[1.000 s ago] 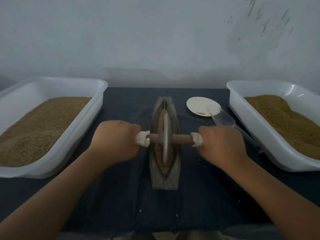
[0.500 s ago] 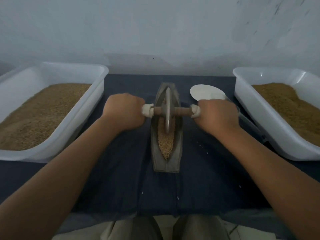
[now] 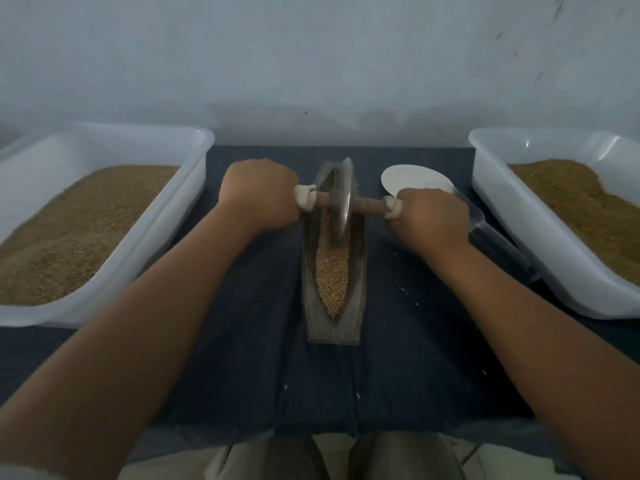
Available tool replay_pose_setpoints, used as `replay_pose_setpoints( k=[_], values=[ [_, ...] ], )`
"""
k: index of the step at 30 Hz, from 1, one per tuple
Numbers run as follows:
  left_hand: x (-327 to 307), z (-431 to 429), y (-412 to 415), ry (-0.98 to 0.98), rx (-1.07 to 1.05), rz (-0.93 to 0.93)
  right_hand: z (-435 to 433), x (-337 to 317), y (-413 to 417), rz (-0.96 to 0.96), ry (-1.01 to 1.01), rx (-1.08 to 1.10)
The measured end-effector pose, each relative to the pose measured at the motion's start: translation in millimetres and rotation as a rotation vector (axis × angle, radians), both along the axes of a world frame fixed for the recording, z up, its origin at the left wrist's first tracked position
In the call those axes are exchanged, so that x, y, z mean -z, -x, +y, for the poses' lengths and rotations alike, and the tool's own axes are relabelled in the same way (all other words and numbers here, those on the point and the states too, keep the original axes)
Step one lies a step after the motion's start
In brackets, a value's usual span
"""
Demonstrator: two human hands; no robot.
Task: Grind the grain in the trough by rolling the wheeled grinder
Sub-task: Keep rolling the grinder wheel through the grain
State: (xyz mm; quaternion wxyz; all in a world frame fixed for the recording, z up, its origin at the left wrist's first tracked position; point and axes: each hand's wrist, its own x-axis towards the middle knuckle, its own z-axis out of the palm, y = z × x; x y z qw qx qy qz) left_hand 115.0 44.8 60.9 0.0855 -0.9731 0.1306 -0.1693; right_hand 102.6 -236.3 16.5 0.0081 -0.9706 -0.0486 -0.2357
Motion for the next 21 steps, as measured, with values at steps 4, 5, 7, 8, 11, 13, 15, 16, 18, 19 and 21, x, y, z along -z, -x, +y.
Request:
replay_pose_setpoints(
  k=[4, 5, 7, 8, 11, 13, 15, 16, 18, 19, 21],
  values=[
    [15, 17, 52, -0.007, 0.043, 0.027, -9, -2, 50, -0.067, 0.111, -0.093],
    [20, 23, 67, -0.002, 0.051, 0.004, -10, -4, 62, -0.094, 0.122, -0.127],
    [27, 31, 89, 0.008, 0.073, -0.037, -11, -5, 77, -0.102, 0.120, -0.172],
    [29, 32, 93, 0.002, 0.082, -0.059, -12, -3, 79, -0.111, 0.116, -0.177],
    [25, 24, 78, -0.015, 0.044, -0.055, -10, 2, 61, -0.105, 0.091, -0.127],
    [19, 14, 51, 0.030, 0.004, -0.006, -5, 2, 37, -0.086, 0.065, -0.078],
    [14, 9, 26, 0.073, -0.037, 0.039, 2, -3, 14, -0.084, 0.070, -0.044],
    [11, 7, 17, 0.089, -0.051, 0.058, 5, -7, 5, -0.083, 0.077, -0.035],
    [10, 6, 11, 0.124, -0.063, 0.094, 7, -14, -3, -0.074, 0.095, -0.032],
    [12, 7, 15, 0.128, -0.062, 0.101, 6, -16, 0, -0.063, 0.109, -0.025],
    [18, 13, 34, 0.097, -0.036, 0.072, 0, -17, 19, -0.057, 0.156, -0.044]
  ],
)
